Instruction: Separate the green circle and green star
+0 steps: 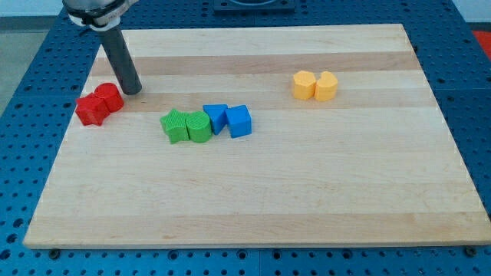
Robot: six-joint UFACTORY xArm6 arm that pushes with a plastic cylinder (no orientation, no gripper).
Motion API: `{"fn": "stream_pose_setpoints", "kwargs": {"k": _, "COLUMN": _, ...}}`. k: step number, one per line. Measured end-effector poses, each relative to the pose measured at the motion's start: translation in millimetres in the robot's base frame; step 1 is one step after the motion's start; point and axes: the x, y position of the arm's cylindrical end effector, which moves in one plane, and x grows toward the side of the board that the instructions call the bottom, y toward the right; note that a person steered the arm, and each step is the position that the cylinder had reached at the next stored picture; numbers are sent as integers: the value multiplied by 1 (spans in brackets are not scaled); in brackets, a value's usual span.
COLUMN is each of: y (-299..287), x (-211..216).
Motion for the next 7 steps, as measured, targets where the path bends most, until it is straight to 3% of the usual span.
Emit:
{"fn": "stream_pose_setpoints", "kwargs": {"k": 1, "y": 35, "x": -8}}
{"fn": "stream_pose_setpoints", "kwargs": {"k": 4, "y": 216, "x": -4}}
{"fn": "stream_pose_setpoints", "kwargs": {"k": 5, "y": 264, "x": 10}}
{"fn": "stream_pose_setpoints", "kwargs": {"k": 7, "y": 302, "x": 79}}
